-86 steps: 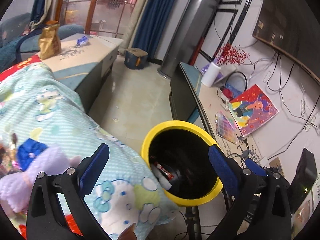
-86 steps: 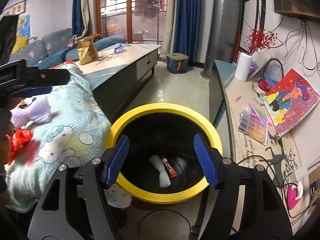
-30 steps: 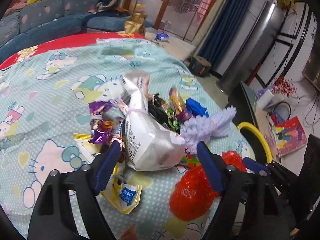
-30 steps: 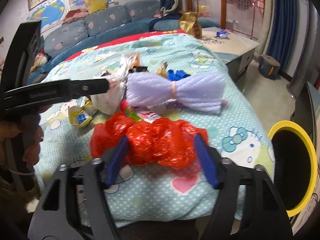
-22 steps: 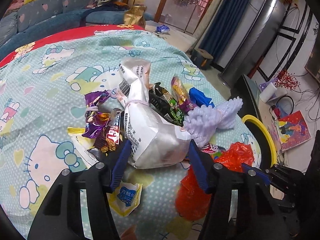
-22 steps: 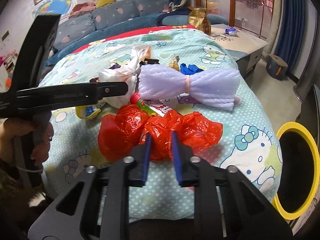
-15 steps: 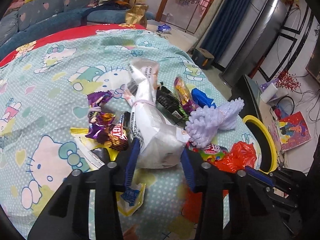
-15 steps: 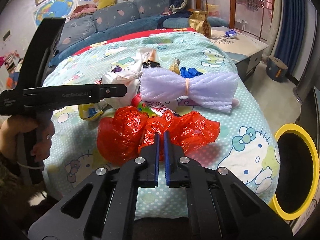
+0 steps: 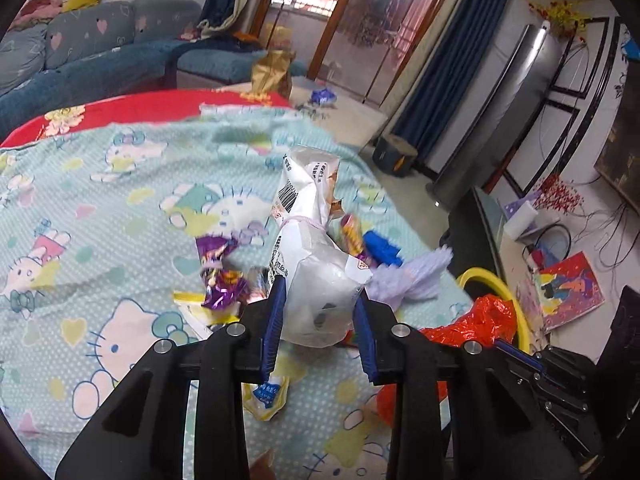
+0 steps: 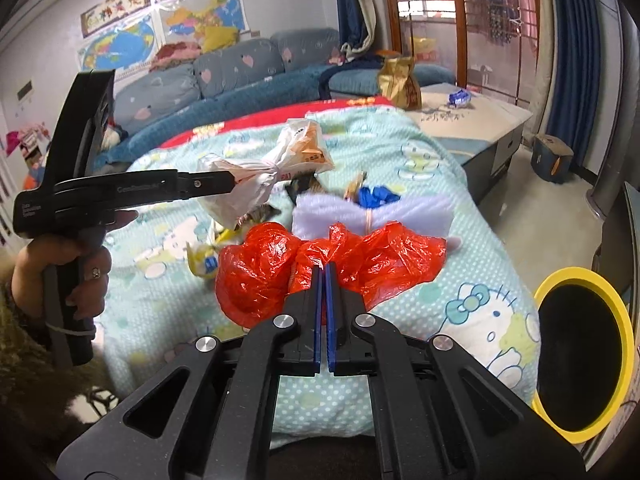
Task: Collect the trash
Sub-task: 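Carry the white and red plastic bags over the yellow bin with both tools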
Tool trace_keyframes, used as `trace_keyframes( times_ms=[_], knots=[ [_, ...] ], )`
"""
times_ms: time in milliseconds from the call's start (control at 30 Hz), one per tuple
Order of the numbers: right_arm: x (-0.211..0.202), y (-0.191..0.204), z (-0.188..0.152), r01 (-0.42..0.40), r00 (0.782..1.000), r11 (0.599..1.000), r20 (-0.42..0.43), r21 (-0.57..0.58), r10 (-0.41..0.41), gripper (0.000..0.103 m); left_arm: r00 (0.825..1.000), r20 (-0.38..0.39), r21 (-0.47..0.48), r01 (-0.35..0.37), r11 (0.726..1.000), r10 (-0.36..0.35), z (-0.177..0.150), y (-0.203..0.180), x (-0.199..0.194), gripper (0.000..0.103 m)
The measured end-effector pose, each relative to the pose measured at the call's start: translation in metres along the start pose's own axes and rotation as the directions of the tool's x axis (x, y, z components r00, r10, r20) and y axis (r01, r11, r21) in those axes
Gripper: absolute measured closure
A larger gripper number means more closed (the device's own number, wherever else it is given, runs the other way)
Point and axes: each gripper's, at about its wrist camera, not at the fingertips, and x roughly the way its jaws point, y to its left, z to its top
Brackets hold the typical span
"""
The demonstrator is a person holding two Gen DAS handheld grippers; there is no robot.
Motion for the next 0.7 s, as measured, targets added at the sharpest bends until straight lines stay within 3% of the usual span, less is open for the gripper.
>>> trace_keyframes(
  times_ms=[333, 700],
  knots=[
    [-0.027, -0.017, 0.011, 0.043, 0.995, 0.998, 0.084, 0.040, -0.047, 0.103, 0.997, 0.057, 0.026, 0.056, 0.998, -0.058, 0.014, -0.024, -0.026, 0.072],
    [-0.041, -0.051, 0.014, 0.108, 0.983, 0.988, 0.138, 0.115, -0.123, 0.103, 0.991, 0.047, 0.088, 0.117, 0.989, -0.122, 0.018, -0.061, -0.015, 0.073]
  ],
)
